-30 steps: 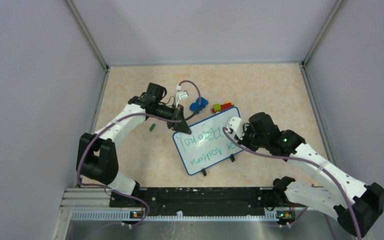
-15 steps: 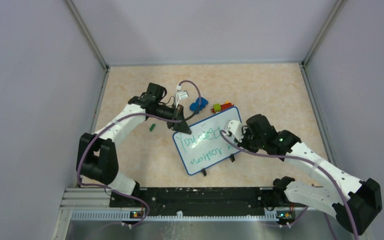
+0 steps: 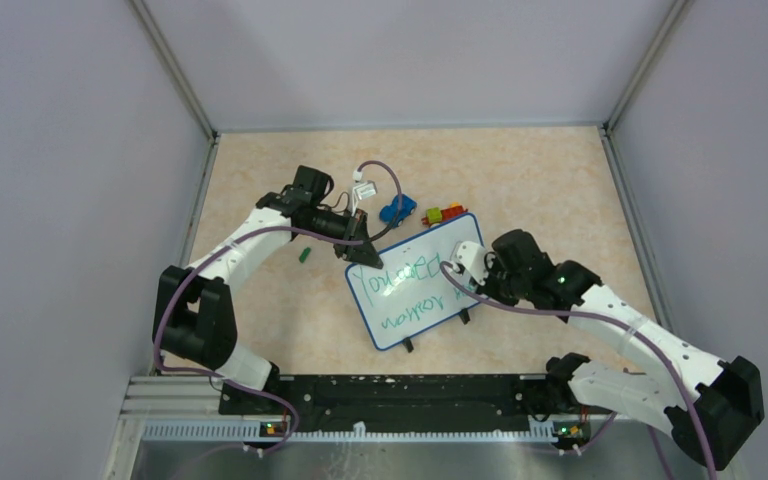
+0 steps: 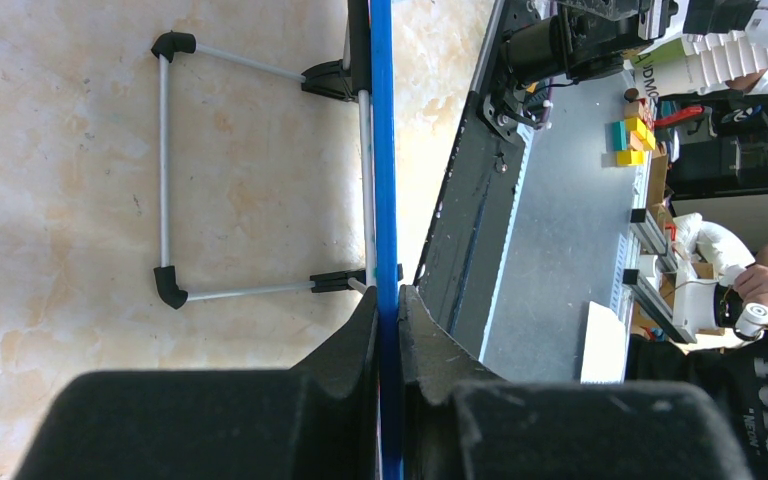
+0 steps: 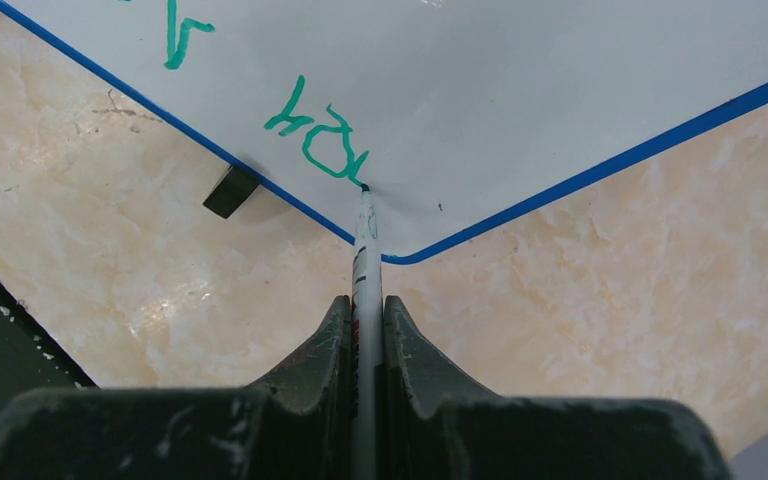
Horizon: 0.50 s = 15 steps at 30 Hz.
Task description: Write a sentence on the whiteboard
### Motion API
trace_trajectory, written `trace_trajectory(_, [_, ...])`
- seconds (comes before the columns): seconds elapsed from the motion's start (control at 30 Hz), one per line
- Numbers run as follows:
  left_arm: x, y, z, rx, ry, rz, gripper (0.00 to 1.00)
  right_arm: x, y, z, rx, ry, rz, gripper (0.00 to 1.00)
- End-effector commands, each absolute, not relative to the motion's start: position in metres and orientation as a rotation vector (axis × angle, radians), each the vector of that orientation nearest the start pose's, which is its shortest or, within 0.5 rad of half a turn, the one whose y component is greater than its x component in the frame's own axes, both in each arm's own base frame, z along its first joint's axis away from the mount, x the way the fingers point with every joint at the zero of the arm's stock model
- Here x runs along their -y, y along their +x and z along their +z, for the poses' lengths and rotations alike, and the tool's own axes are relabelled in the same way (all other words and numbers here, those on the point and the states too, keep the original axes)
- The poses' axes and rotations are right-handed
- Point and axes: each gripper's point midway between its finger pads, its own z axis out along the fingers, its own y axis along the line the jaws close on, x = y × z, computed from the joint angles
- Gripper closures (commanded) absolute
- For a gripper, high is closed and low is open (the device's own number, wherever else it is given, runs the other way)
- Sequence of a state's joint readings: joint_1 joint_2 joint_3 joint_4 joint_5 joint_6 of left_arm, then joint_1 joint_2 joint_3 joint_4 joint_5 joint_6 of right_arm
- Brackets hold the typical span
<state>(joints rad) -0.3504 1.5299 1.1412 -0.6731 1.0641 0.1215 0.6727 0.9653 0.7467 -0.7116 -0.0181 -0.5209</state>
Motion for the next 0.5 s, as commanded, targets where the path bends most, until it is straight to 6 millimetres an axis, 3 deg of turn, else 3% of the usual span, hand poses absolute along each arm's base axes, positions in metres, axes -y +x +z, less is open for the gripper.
trace_trajectory(0.0, [0.247,0.236,0.168,-2.236,0.937,-1.428,1.00,-0.138,0.230,0.145,-2.006,-1.283,0.002,1.00])
trace_trajectory(0.27, [0.247,0.236,0.168,-2.233,0.939,-1.432,1.00,-0.143,0.231,0.154,-1.995,-1.260,0.037,1.00])
trace_trajectory(0.47, [0.247,0.236,0.167,-2.234,0.940,-1.431,1.00,-0.137,0.226,0.134,-2.025,-1.315,0.016,1.00])
